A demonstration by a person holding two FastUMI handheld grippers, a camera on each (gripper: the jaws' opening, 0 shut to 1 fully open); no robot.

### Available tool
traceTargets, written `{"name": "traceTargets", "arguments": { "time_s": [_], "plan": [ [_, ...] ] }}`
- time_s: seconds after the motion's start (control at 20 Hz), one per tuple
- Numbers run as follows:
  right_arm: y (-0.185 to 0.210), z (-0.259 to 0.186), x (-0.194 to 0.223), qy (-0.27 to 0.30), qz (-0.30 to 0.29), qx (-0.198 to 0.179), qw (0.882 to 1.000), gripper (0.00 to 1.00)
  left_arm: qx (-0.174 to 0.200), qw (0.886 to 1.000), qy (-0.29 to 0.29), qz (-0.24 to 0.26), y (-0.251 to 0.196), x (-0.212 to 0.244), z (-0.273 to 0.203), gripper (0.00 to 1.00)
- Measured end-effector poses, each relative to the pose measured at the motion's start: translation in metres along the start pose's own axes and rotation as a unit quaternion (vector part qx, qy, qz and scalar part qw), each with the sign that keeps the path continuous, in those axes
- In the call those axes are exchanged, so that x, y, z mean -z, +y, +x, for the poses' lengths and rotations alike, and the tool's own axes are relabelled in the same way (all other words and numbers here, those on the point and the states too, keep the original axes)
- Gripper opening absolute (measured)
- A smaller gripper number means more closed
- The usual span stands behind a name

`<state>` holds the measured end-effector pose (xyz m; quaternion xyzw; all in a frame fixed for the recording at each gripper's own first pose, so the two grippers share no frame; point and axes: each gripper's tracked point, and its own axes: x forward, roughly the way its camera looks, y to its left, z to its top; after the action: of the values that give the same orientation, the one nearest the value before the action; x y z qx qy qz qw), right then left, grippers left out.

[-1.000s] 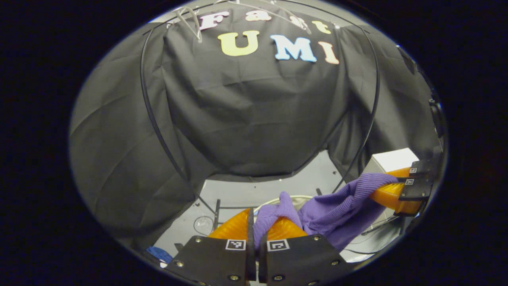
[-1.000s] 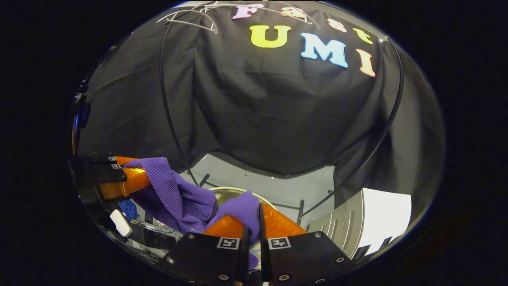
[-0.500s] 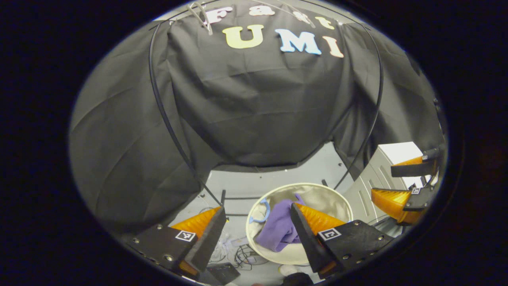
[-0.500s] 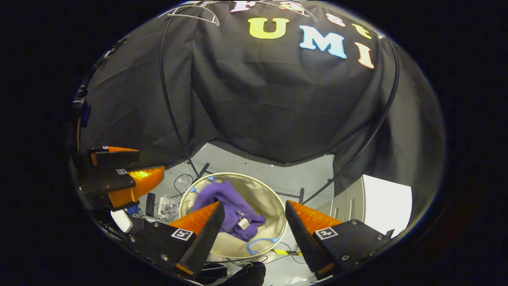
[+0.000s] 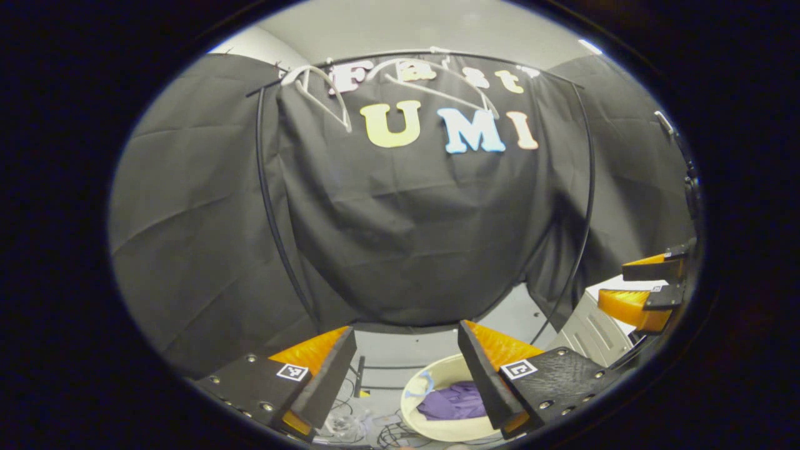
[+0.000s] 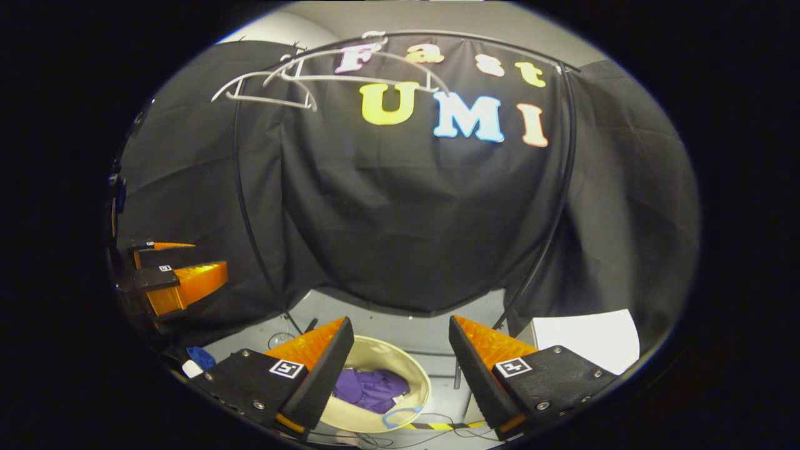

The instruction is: Grasp the clothes on the hanger with both hands and then place them into the laundry hamper below.

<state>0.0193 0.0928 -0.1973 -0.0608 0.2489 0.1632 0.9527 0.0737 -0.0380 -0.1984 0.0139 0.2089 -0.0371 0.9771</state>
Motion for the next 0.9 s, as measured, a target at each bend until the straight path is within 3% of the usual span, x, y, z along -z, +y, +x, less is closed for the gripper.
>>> {"name": "traceTargets", "arguments": {
  "time_s": [0.25, 0.6, 0.75, 0.9],
  "plan": [
    [-0.043, -0.049, -0.082, -0.084, 0.001, 0.019, 0.996, 0.95, -0.022, 0.997, -0.064, -0.022, 0.011, -0.078, -0.041, 1.00],
    [-0.088, -0.115, -0.156, -0.174, 0.014, 0.033, 0.984, 0.95, -0.051, 0.988, -0.146, -0.021, 0.013, -0.182, -0.117, 1.00],
    [-0.102, -0.152, -0.164, -0.201, 0.021, 0.038, 0.979, 0.95, -0.041, 0.985, -0.165, -0.024, 0.006, -0.208, -0.146, 1.00],
    [-0.121, -0.180, -0.166, -0.227, 0.022, 0.055, 0.972, 0.94, -0.056, 0.982, -0.178, -0.016, 0.011, -0.221, -0.170, 1.00]
  ]
}}
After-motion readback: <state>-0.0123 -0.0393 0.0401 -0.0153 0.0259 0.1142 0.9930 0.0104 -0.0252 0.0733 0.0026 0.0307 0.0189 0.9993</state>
